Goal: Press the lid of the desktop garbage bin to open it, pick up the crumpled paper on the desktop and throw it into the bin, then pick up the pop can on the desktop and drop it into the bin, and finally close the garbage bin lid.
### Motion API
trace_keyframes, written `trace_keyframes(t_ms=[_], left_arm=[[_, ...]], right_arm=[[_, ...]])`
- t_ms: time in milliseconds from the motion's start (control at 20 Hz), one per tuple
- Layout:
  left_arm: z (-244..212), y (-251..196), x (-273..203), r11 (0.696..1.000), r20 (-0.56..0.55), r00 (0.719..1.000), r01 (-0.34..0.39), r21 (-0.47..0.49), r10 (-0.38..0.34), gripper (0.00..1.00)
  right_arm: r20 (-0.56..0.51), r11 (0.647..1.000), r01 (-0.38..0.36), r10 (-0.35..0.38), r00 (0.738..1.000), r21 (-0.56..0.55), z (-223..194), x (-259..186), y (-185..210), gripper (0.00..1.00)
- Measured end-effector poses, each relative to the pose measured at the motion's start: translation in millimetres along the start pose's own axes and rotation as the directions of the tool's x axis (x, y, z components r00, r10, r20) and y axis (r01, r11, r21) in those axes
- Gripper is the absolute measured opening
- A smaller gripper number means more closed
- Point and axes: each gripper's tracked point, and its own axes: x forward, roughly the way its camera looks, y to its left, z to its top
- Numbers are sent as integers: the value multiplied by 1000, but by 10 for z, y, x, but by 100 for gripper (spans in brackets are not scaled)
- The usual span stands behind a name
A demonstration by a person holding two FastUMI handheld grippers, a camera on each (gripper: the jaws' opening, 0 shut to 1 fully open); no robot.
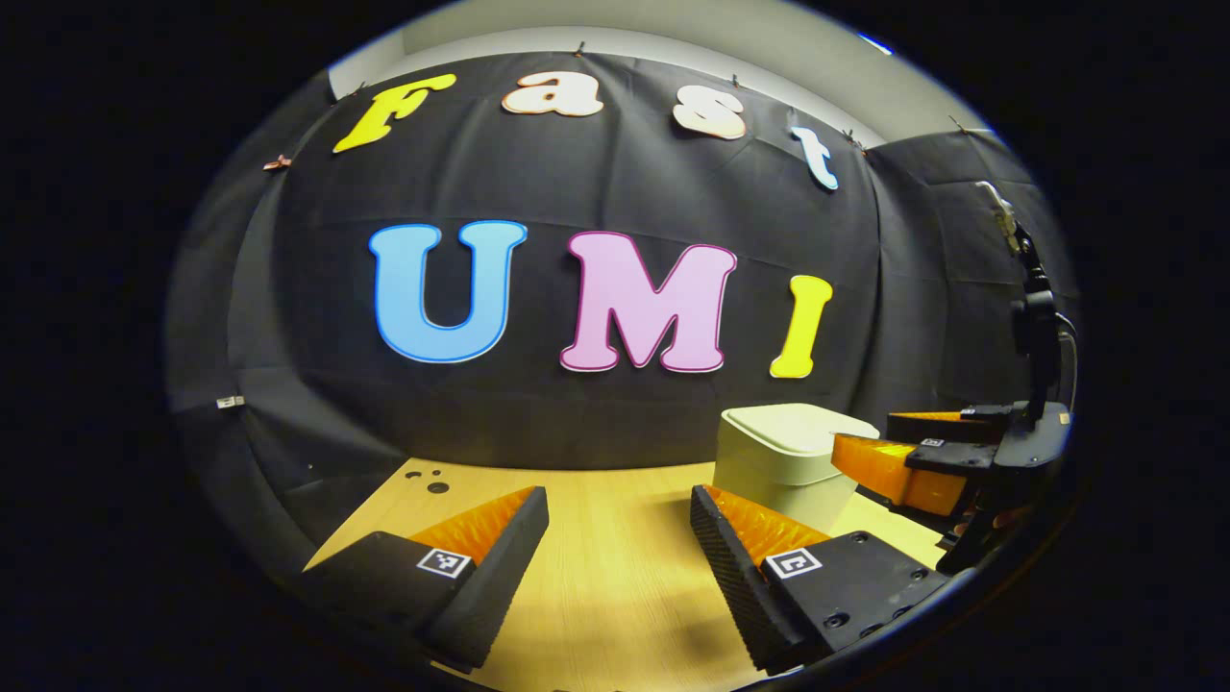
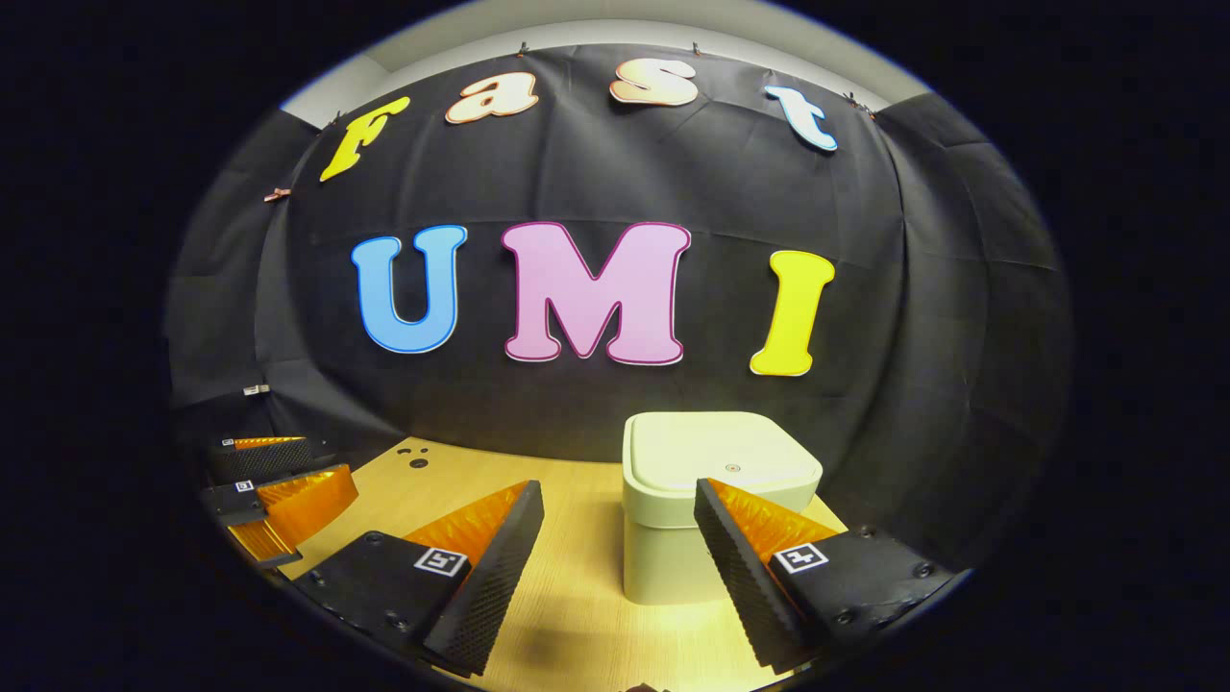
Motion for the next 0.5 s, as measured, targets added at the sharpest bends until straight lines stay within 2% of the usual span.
trace_keyframes(t_ms=[300,500], left_arm=[[-158,264,-234,999,-22,999,-49,-8,49,96],[-260,272,-331,999,-45,998,-45,-10,44,96]], right_arm=[[-36,1000,-4,4,999,-7,-264,-250,235,99],[-48,1000,-13,12,999,-14,-387,-374,354,99]])
